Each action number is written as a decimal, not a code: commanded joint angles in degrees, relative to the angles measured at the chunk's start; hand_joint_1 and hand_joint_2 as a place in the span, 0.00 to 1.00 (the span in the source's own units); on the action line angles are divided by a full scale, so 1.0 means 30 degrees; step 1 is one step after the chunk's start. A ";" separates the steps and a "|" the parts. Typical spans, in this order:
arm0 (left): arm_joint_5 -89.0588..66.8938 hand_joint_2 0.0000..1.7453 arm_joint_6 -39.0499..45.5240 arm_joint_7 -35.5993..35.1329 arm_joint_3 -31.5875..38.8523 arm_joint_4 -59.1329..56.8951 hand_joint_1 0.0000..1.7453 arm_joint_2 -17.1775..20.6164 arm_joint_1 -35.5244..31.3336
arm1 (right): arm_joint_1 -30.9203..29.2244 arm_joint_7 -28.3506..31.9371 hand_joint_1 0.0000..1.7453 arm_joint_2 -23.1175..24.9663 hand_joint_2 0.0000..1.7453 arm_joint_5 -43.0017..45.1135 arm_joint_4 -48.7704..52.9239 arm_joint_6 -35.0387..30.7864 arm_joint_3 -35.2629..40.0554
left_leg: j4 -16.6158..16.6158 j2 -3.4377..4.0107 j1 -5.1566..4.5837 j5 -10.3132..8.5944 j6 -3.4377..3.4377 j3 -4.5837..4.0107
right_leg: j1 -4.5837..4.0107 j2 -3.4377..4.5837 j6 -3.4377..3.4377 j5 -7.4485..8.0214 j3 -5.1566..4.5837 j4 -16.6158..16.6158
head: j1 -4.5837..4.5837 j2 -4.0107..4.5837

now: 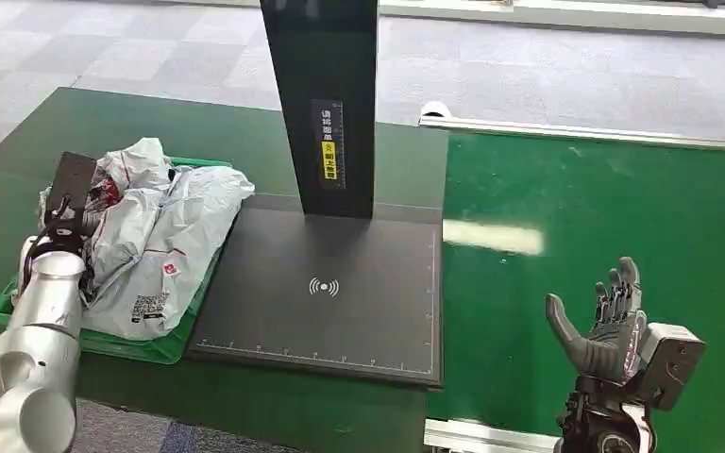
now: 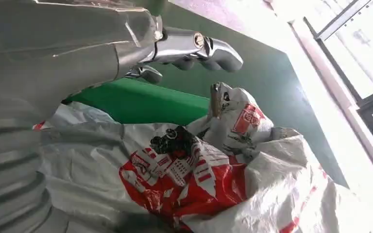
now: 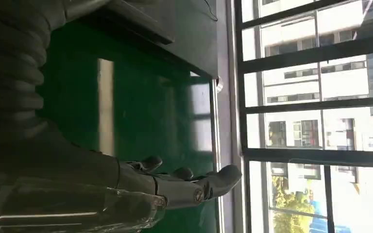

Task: Moved the parcel from conveyor to table for the left to box.

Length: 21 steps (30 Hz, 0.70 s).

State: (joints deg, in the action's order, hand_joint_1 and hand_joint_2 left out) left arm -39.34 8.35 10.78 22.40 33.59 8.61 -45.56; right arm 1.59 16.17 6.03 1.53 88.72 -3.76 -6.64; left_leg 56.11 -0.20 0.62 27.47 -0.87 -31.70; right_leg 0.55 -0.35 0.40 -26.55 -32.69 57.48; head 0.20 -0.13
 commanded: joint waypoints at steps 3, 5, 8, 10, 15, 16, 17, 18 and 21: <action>0.4415 1.00 0.0856 0.0646 -0.2316 0.6355 0.00 -0.1064 0.2477 | 0.0090 0.0113 0.00 0.0097 1.00 -0.0288 -0.0240 -0.0195 -0.0527 | -0.0011 0.0004 0.0008 -0.0008 0.0015 -0.0032 | -0.0012 -0.0006 -0.0003 0.0009 -0.0029 -0.0025 | 0.0000 0.0000; 0.5244 1.00 0.0963 0.0497 -0.2773 0.9154 0.00 -0.1225 0.3720 | -0.0091 0.0166 0.00 0.0082 1.00 -0.0341 -0.0309 -0.0101 -0.0573 | -0.0012 0.0031 0.0009 -0.0003 0.0016 -0.0034 | -0.0013 0.0021 0.0000 0.0012 -0.0034 -0.0030 | -0.0007 0.0000; 0.6392 1.00 0.0780 0.0612 -0.3403 1.2372 0.00 -0.1397 0.5147 | -0.0212 0.0191 0.00 0.0071 1.00 -0.0388 -0.0270 -0.0045 -0.0629 | -0.0017 0.0097 0.0005 0.0009 0.0022 -0.0036 | -0.0011 0.0082 0.0003 0.0013 -0.0051 -0.0034 | -0.0007 0.0000; 0.6866 1.00 0.1271 0.0967 -0.3626 1.4586 0.00 -0.1751 0.6206 | -0.0095 0.0128 0.00 0.0184 1.00 -0.0429 -0.0105 -0.0017 -0.0698 | -0.0011 0.0102 0.0003 0.0010 0.0017 -0.0049 | -0.0008 0.0088 0.0001 0.0011 -0.0065 -0.0022 | 0.0000 0.0000; 0.6715 1.00 0.2938 0.1804 -0.3867 1.7410 0.00 -0.2207 0.7689 | 0.0180 0.0092 0.00 0.0381 1.00 -0.0469 0.0103 -0.0015 -0.0746 | -0.0004 0.0099 0.0006 0.0025 0.0004 -0.0057 | -0.0010 0.0087 -0.0002 0.0004 -0.0081 -0.0014 | 0.0000 0.0000; 0.6715 1.00 0.2938 0.1804 -0.3867 1.7410 0.00 -0.2207 0.7689 | 0.0180 0.0092 0.00 0.0381 1.00 -0.0469 0.0103 -0.0015 -0.0746 | -0.0012 0.0096 0.0004 0.0024 0.0006 -0.0050 | -0.0008 0.0086 -0.0004 0.0004 -0.0072 -0.0021 | 0.0000 0.0000; 0.6736 1.00 0.2952 0.1777 -0.3928 1.7292 0.00 -0.2095 0.7639 | 0.0170 0.0093 0.00 0.0390 1.00 -0.0478 0.0089 -0.0015 -0.0745 | -0.0009 0.0094 0.0004 0.0024 0.0001 -0.0052 | -0.0007 0.0085 -0.0005 0.0004 -0.0078 -0.0015 | 0.0000 0.0000; 0.6736 1.00 0.2952 0.1777 -0.3928 1.7292 0.00 -0.2095 0.7639 | 0.0170 0.0093 0.00 0.0390 1.00 -0.0478 0.0089 -0.0015 -0.0745 | -0.0023 0.0085 0.0004 0.0016 0.0008 -0.0046 | -0.0009 0.0078 -0.0008 0.0011 -0.0068 -0.0031 | 0.0007 0.0000; 0.3875 1.00 0.9397 0.8056 -0.8361 2.5162 0.00 -0.4192 1.2633 | 0.0785 0.0391 0.00 0.0466 1.00 -0.0389 0.0244 -0.0159 -0.0598 | -0.0022 0.0083 0.0001 0.0028 0.0015 -0.0047 | -0.0004 0.0077 0.0007 0.0003 -0.0061 -0.0042 | 0.0000 0.0000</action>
State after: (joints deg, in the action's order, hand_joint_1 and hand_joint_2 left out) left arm -19.54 17.25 16.54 11.83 81.06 3.48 -24.31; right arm 2.34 16.72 6.51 0.04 89.37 -3.78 -7.52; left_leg 56.10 0.09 0.64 27.55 -0.89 -31.86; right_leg 0.53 -0.08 0.39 -26.55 -32.91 57.46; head 0.20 -0.13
